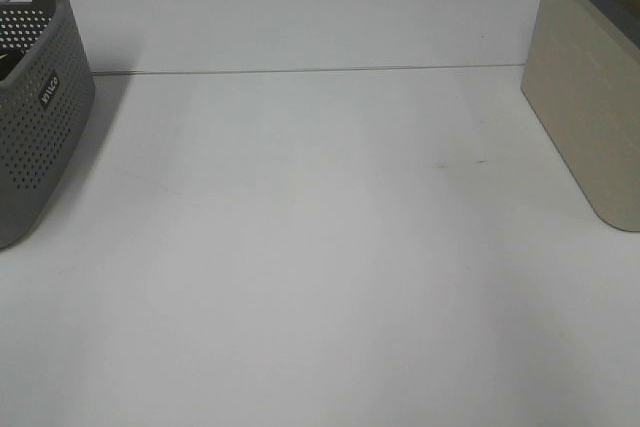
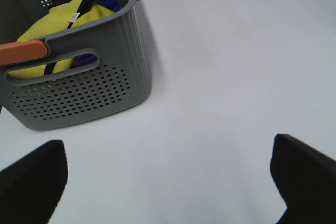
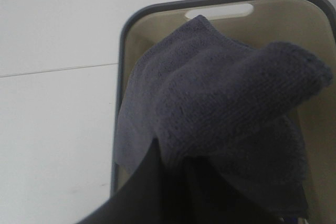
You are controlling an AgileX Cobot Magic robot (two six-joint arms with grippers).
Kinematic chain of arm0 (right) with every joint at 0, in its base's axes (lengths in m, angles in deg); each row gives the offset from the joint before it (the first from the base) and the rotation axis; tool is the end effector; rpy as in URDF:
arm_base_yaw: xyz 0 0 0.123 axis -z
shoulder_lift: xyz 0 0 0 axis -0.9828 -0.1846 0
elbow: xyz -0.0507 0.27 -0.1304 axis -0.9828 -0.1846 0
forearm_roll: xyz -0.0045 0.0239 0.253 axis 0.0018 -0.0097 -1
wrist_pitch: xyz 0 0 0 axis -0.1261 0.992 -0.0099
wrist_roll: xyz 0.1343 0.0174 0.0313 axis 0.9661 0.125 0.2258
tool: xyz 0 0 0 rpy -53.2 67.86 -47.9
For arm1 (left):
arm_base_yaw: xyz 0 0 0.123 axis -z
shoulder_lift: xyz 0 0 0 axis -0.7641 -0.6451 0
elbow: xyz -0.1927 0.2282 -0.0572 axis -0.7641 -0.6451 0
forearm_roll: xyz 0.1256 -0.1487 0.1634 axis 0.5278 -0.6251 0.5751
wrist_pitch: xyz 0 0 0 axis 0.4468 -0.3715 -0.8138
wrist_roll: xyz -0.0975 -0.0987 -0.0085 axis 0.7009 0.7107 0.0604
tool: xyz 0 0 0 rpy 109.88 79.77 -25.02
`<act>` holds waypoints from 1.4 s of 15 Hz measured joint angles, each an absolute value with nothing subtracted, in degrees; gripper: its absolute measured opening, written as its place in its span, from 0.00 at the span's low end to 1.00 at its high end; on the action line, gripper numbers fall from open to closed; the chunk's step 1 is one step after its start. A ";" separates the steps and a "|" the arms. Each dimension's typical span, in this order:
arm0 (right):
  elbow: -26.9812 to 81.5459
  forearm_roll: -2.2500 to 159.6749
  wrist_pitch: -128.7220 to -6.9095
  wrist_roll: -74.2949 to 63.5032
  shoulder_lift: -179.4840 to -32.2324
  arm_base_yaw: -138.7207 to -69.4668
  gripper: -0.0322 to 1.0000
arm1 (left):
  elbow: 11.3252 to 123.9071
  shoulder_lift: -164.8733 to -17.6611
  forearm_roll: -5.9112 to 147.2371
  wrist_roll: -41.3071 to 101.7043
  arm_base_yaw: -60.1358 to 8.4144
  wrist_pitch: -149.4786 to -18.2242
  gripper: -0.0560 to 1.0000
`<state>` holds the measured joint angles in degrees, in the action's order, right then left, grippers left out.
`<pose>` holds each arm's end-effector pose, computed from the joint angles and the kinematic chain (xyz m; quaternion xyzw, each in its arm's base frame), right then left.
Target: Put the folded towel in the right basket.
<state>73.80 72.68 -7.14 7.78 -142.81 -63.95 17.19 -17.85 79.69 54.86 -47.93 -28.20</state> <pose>0.4504 -0.0916 0.4060 0.0448 0.9265 0.0416 0.3713 0.0200 -0.0100 0.2625 0.0843 0.8389 -0.0039 0.5377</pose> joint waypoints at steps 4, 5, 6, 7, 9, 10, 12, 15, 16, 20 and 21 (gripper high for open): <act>69.79 70.45 -7.14 7.67 -144.53 -59.37 0.07 | 17.19 -17.85 79.69 54.86 -47.93 -28.20 0.99; 69.56 70.16 -7.08 7.78 -145.74 -59.42 0.09 | 17.19 -17.85 79.69 54.86 -47.93 -28.20 0.99; 69.45 69.93 -7.02 8.18 -147.00 -59.42 0.13 | 17.19 -17.85 79.69 54.86 -47.93 -28.20 0.99; 69.28 69.88 -7.02 8.93 -148.14 -59.42 0.21 | 17.19 -17.85 79.69 54.86 -47.93 -28.20 0.99; 69.28 69.99 -7.02 11.34 -149.46 -59.42 0.50 | 17.19 -17.85 79.69 54.86 -47.93 -28.20 0.99; 69.28 69.99 -7.02 11.74 -149.46 -59.42 0.65 | 17.19 -17.85 79.69 54.86 -47.93 -28.20 0.99; 69.28 69.42 -7.02 11.85 -148.77 -59.77 0.80 | 17.19 -17.85 79.69 54.86 -47.93 -28.20 0.99; 69.28 69.36 -7.20 13.05 -146.37 -64.81 0.83 | 17.19 -17.85 79.69 54.86 -47.93 -28.20 0.99; 69.28 69.36 -7.20 13.86 -145.34 -68.02 0.83 | 17.19 -17.85 79.69 54.86 -47.93 -28.20 0.99; 69.28 72.80 -7.14 16.15 -142.64 -78.62 0.83 | 17.19 -17.85 79.69 54.86 -47.93 -28.20 0.99; 69.28 75.15 -7.14 17.01 -141.61 -81.48 0.83 | 17.19 -17.85 79.69 54.86 -47.93 -28.20 0.99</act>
